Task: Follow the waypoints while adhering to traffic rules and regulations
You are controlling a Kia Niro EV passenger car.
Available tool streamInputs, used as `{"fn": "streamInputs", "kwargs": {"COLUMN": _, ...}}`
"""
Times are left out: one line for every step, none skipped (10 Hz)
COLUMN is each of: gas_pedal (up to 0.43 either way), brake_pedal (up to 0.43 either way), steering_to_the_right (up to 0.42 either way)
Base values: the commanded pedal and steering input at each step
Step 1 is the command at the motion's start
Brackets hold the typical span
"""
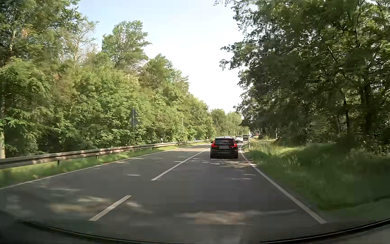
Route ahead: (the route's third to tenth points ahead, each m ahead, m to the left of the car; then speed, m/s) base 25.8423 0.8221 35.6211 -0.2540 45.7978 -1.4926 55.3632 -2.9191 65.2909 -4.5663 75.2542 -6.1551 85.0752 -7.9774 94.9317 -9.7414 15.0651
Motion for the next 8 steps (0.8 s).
{"fn": "streamInputs", "kwargs": {"gas_pedal": 0.039, "brake_pedal": 0.024, "steering_to_the_right": 0.016}}
{"fn": "streamInputs", "kwargs": {"gas_pedal": 0.039, "brake_pedal": 0.024, "steering_to_the_right": 0.015}}
{"fn": "streamInputs", "kwargs": {"gas_pedal": 0.039, "brake_pedal": 0.024, "steering_to_the_right": 0.015}}
{"fn": "streamInputs", "kwargs": {"gas_pedal": 0.039, "brake_pedal": 0.024, "steering_to_the_right": 0.015}}
{"fn": "streamInputs", "kwargs": {"gas_pedal": 0.039, "brake_pedal": 0.024, "steering_to_the_right": 0.015}}
{"fn": "streamInputs", "kwargs": {"gas_pedal": 0.039, "brake_pedal": 0.024, "steering_to_the_right": 0.015}}
{"fn": "streamInputs", "kwargs": {"gas_pedal": 0.039, "brake_pedal": 0.024, "steering_to_the_right": 0.015}}
{"fn": "streamInputs", "kwargs": {"gas_pedal": 0.039, "brake_pedal": 0.024, "steering_to_the_right": 0.015}}
